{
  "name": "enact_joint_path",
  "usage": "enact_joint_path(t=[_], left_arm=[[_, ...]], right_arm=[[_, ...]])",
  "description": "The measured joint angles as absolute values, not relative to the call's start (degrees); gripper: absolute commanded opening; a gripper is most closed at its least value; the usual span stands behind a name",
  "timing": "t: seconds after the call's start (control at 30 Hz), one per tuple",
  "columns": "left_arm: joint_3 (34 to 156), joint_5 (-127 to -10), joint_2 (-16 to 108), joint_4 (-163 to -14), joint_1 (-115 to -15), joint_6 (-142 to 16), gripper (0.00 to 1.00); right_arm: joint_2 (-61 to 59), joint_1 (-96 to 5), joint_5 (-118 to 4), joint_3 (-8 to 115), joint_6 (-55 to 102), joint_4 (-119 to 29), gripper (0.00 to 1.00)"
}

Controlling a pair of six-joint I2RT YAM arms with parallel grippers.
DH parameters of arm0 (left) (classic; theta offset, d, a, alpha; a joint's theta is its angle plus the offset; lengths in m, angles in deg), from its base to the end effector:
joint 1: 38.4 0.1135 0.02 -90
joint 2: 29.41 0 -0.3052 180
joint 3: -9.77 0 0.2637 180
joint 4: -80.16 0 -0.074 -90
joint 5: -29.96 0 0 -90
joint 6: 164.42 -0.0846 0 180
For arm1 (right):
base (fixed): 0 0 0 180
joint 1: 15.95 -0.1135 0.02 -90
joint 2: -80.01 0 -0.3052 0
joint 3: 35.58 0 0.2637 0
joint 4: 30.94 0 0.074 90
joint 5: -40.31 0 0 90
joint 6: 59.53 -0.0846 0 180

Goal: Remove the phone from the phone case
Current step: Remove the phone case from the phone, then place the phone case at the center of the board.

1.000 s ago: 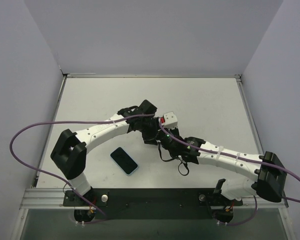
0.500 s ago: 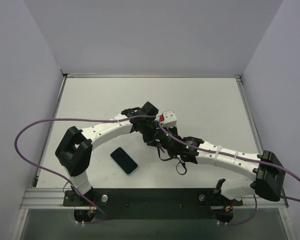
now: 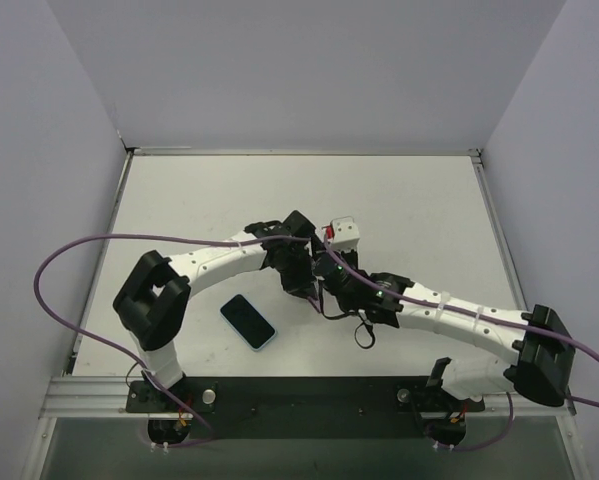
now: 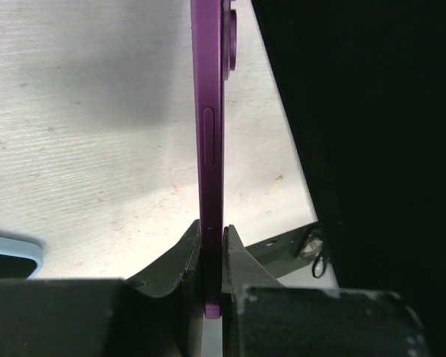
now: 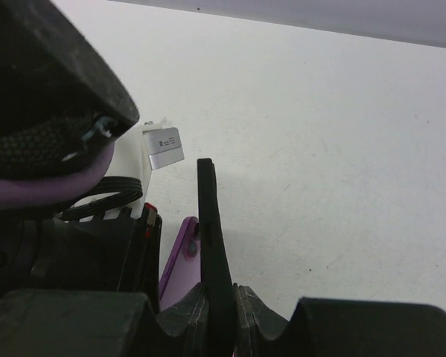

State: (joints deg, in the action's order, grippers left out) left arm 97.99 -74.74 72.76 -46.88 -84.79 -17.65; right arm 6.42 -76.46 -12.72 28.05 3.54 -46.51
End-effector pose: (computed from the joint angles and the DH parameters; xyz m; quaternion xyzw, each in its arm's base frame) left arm 0.2613 -0.3054 0.2049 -0.0624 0.9700 -0.2334 0.0251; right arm 0.2024 0.2546 0.2996 -0.0698 0.8169 0.1558 0.5510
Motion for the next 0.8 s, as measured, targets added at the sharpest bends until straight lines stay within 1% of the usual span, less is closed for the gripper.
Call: enact_joint_path(t=[0.17,0.3,0.4,0.47,0.6,0.67,0.73,0.77,0.8], left_arm=[[92.6,-72.5,69.6,-48.3,-84.6,-18.5,0.0],[82.7,-72.5,61.8,-54.5,-82.0,-18.3,0.0],[72.6,-75.1,54.9,-65.7,-77.9,-16.9,0.0],[69.3,-77.0,53.1,-71.4,-75.6,-16.4,0.0],[69.4,-83.6,55.7,-84.1,-73.1,-16.5,0.0],[70.2,-87.9,58.9,-93.2,-73.1,-16.0,0.0],[71.5,-91.4,62.1,-99.3,-73.2,-15.1,0.0],[72.4,-92.8,63.7,-101.7,-73.3,-14.8,0.0],[73.4,-94.1,65.4,-103.9,-73.3,-14.4,0.0]], right_arm=[[9.4,-73.6,-13.4,27.0,2.1,-46.7,0.0],[16.5,-67.7,-15.7,24.3,0.4,-47.8,0.0],[23.5,-59.9,-19.3,21.1,-1.5,-48.2,0.0],[27.4,-54.0,-22.4,18.8,-3.1,-48.6,0.0],[32.0,-40.0,-31.0,14.1,-7.2,-48.8,0.0],[33.0,-32.4,-35.8,11.0,-9.3,-48.1,0.0],[33.1,-25.4,-40.0,7.9,-11.5,-47.3,0.0],[33.1,-22.2,-42.8,6.2,-12.6,-46.4,0.01],[33.1,-19.2,-45.2,4.4,-13.8,-45.3,0.17]])
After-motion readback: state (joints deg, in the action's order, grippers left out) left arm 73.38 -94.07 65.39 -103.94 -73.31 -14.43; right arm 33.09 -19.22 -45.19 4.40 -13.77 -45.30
